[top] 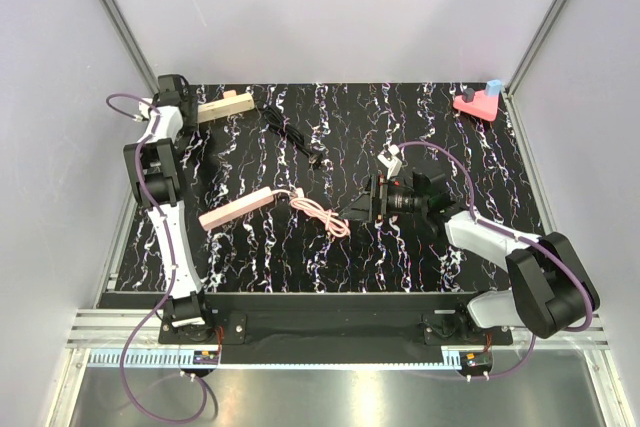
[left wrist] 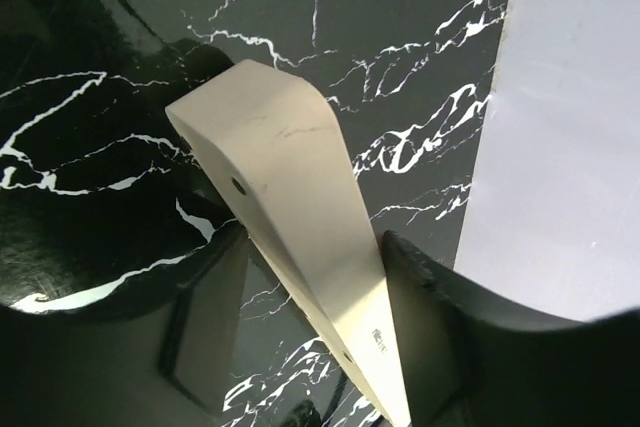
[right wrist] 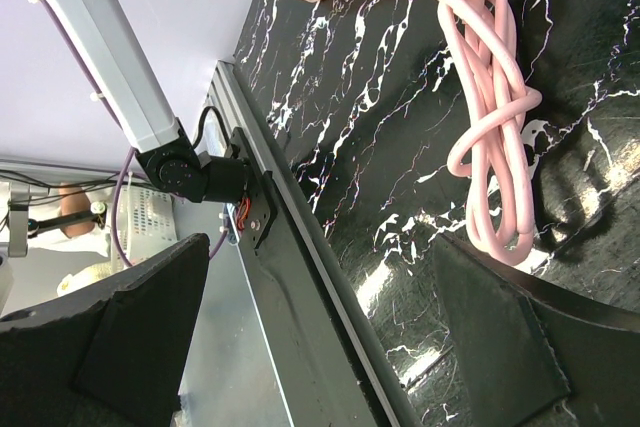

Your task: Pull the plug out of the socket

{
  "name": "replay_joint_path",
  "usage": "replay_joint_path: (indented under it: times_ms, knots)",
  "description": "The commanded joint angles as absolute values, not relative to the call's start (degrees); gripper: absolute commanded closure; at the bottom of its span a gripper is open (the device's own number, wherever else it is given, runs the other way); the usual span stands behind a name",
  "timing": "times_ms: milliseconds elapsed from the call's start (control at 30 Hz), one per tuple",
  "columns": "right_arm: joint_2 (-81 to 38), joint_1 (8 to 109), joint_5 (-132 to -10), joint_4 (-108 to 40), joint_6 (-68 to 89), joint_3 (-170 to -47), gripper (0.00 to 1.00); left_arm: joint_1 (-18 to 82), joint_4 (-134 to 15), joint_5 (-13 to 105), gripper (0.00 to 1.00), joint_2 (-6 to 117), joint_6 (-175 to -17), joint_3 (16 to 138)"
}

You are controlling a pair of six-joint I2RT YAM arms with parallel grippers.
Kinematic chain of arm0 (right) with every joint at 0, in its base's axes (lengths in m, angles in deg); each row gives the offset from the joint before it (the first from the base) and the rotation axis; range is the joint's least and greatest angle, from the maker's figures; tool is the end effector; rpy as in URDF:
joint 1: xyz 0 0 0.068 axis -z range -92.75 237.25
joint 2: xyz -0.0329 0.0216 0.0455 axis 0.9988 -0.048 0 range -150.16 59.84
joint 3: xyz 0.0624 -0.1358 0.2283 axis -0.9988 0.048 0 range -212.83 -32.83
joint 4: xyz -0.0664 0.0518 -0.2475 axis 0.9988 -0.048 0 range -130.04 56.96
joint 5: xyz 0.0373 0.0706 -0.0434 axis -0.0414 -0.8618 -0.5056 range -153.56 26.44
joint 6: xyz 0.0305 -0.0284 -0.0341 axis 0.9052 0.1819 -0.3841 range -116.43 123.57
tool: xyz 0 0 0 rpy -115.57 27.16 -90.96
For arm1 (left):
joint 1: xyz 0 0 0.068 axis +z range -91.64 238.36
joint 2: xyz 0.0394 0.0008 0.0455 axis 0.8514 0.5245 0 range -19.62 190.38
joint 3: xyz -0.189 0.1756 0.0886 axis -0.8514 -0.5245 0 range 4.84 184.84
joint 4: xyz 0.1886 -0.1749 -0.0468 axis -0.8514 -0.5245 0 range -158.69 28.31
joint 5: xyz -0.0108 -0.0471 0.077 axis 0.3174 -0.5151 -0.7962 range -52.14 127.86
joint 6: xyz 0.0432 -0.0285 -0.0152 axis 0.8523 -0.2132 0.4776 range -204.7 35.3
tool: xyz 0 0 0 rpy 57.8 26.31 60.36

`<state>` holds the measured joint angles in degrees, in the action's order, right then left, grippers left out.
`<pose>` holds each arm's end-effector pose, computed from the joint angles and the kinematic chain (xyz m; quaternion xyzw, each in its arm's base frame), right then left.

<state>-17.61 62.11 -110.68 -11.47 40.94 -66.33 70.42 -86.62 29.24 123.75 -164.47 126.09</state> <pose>0.2347 0.1389 0.2070 -0.1400 0.7810 0.5485 0.2638 0.5424 0.1213 0.1544 -0.6857 0.6259 -0.1452 0.3421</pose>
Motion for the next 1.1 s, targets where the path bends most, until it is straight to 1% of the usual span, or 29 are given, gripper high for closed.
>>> replay_joint_path:
  times_ms: [0, 33, 67, 167, 233, 267, 367, 467, 500, 600, 633, 667, 800, 867, 933, 1067]
  knots:
    - [-17.33, 61.68, -109.71, -9.57, 40.84, -66.76, 0.00, 70.84, -87.79, 28.28, 0.45, 124.52, -162.75, 127.98]
    - [-17.25, 61.68, -109.79, -9.57, 40.75, -66.76, 0.00, 70.84, -87.79, 28.37, 0.52, 124.61, -162.23, 128.06]
    - [-17.07, 61.68, -109.71, -9.74, 40.66, -66.84, 0.00, 70.84, -87.71, 28.37, 0.56, 124.52, -161.87, 127.89]
    - [-16.81, 61.68, -109.01, -10.71, 39.97, -66.85, 0.00, 70.93, -86.92, 28.72, 0.64, 123.47, -161.70, 125.53]
    - [-16.80, 61.76, -108.74, -11.15, 39.79, -66.93, 0.00, 70.93, -86.30, 29.25, 0.68, 121.98, -160.91, 123.77]
    - [-16.81, 61.68, -108.74, -11.15, 39.78, -67.02, 0.00, 70.93, -85.08, 30.03, 0.73, 121.28, -160.03, 121.32]
    - [-17.16, 61.59, -108.65, -11.15, 39.78, -67.02, 0.00, 70.93, -80.16, 32.15, 0.76, 117.50, -157.22, 114.63]
    - [-18.21, 61.68, -108.74, -11.33, 39.78, -67.37, 0.00, 70.84, -75.15, 34.69, 0.83, 113.37, -153.09, 107.78]
    - [-18.56, 61.59, -108.48, -11.33, 39.70, -67.46, 0.00, 70.76, -74.09, 35.31, 0.88, 111.10, -151.95, 105.94]
    - [-20.49, 61.59, -107.52, -11.59, 39.08, -67.99, 0.00, 70.84, -67.68, 37.60, 0.95, 106.09, -148.34, 96.45]
    - [-21.63, 61.67, -107.25, -11.76, 38.91, -68.07, 0.00, 70.93, -66.10, 37.60, 0.99, 104.76, -148.07, 93.73]
    - [-22.25, 61.59, -107.07, -11.77, 38.47, -68.25, 0.00, 70.93, -62.34, 39.95, 1.00, 103.44, -147.72, 88.22]
    - [-23.66, 61.59, -105.41, -11.85, 36.98, -68.25, 0.00, 69.97, -56.52, 42.60, 1.00, 98.16, -148.24, 76.76]
    - [-22.87, 61.33, -102.96, -12.11, 35.22, -67.64, 0.00, 69.35, -51.25, 43.40, 1.00, 94.93, -149.30, 68.77]
    - [-22.52, 61.32, -101.19, -15.26, 33.12, -68.16, 0.00, 68.91, -45.99, 43.49, 1.00, 92.72, -149.74, 61.66]
    - [-21.64, 59.84, -98.37, -20.81, 31.26, -70.97, 0.00, 68.73, -42.80, 45.94, 1.00, 88.67, -148.34, 54.95]
